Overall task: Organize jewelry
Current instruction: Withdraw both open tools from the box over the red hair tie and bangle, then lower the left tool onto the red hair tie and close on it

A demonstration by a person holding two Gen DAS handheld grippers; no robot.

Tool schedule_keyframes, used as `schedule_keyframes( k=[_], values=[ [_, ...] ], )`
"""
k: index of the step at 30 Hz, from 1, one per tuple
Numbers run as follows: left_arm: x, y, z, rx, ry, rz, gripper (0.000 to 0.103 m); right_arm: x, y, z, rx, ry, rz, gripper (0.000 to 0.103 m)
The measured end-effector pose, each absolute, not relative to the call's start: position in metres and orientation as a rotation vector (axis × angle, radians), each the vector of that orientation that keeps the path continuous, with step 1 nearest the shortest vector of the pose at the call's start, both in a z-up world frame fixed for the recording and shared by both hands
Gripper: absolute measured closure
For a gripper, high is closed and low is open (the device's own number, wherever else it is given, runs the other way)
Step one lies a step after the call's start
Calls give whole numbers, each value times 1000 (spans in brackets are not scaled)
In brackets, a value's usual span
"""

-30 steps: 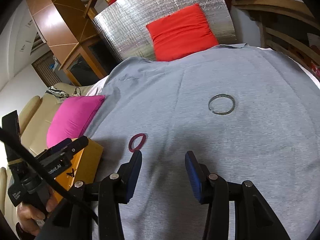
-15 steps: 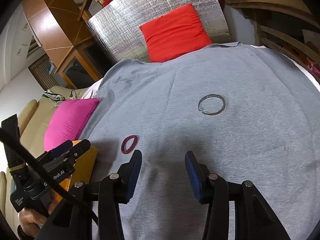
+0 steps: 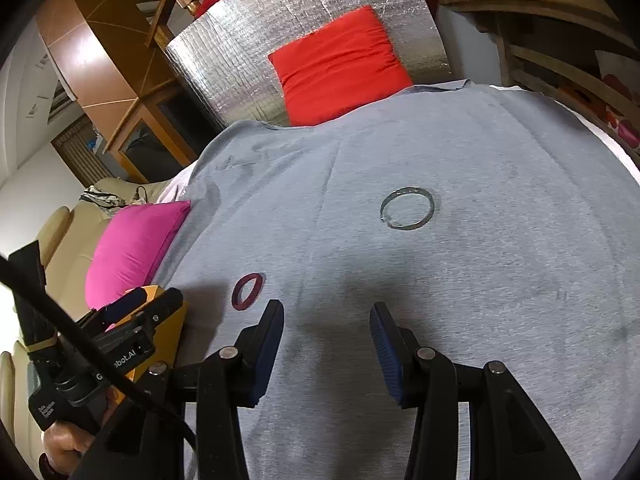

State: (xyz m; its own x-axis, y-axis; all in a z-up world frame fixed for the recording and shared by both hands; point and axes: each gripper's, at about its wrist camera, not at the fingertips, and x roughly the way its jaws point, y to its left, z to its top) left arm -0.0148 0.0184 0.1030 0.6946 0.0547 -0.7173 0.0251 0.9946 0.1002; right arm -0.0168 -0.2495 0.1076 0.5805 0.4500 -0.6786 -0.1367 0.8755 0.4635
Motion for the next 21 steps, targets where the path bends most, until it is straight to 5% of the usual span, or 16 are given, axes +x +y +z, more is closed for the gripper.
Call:
schedule_keyframes(
  k=[21],
  values=[
    [-5,21,78,138,897,50,33,9,-276,89,413,941,280,55]
  ],
)
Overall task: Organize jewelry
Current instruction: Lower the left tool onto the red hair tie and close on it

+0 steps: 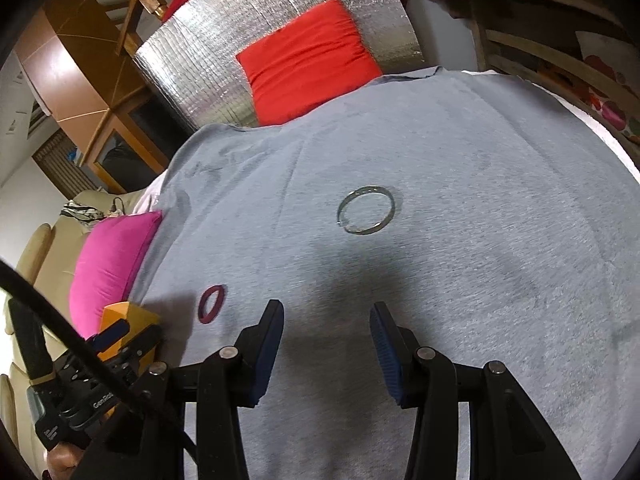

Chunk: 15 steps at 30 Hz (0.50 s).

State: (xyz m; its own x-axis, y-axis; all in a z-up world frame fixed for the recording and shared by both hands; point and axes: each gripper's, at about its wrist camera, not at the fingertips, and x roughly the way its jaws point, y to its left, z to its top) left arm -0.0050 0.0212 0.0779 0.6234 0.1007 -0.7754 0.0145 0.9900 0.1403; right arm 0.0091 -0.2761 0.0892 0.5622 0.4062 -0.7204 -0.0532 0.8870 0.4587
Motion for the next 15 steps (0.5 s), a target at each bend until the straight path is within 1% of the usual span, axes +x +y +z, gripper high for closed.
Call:
schedule_keyframes(
  k=[7,15],
  values=[
    [5,36,61,116,968,96,33,29,-284,71,389,965,222,55],
    [8,47,54,93,994,113,33,42,-282,60,363,984,200,55]
  ],
)
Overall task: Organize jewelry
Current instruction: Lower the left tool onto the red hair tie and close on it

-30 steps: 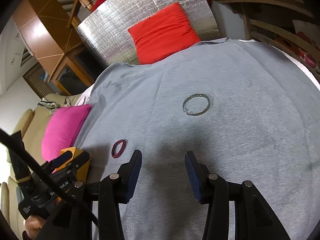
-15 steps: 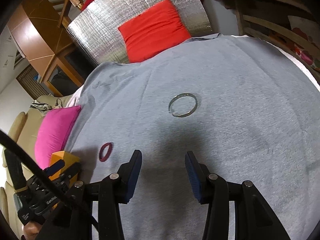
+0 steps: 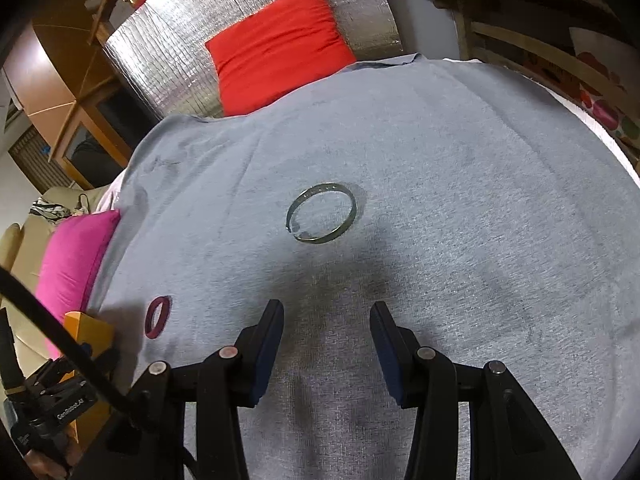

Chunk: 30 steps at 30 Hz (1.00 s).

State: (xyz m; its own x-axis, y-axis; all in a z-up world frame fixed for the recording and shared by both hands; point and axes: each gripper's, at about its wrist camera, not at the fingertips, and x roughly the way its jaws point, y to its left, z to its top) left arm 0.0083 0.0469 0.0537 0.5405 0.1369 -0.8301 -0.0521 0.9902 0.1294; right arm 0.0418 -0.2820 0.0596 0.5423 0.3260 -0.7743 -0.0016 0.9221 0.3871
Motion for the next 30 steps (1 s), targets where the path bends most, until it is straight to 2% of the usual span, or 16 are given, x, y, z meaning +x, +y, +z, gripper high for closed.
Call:
schedule_keyframes(
  k=[30],
  values=[
    [57,40,9,-161,1013,-30,33,26,-292,62,367,1000,213,53]
  ],
)
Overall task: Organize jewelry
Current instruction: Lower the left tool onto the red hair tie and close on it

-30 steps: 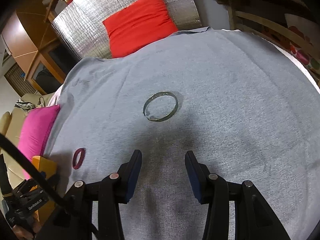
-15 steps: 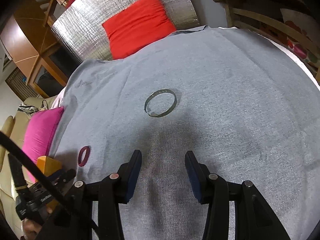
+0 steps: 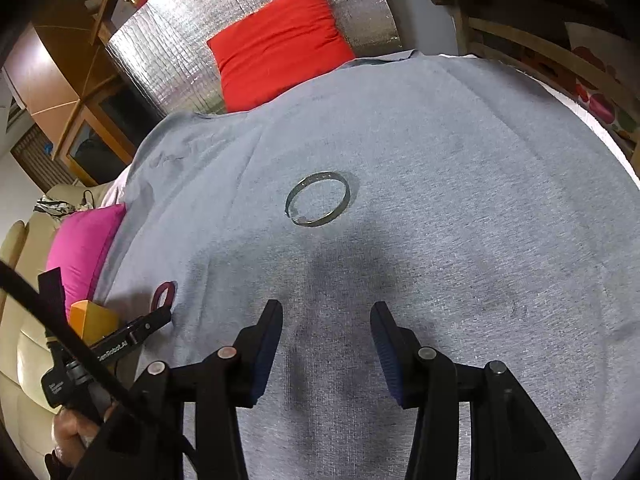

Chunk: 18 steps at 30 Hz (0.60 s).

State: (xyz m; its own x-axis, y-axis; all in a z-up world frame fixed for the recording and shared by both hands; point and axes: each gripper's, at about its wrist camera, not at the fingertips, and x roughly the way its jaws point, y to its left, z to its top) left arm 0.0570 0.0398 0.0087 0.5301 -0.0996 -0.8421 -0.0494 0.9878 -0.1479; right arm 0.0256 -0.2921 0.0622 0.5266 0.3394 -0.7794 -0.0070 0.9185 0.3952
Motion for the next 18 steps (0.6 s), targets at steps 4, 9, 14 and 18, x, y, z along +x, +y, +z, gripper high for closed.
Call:
schedule_keyframes(
  k=[4,9,14,18],
  values=[
    [60,39,9,-157,991,-21,33,25,-293,60,362,1007,215,53],
    [66,36,8,-158,976,-22,33,23,-296,61,346,1004,211,53],
    [69,27,9,-127,956,-37,40,21,-301,62,338,1001,205,53],
    [67,20,12,-104,942,-60,65,21,-303,62,331,1000,203,53]
  ],
)
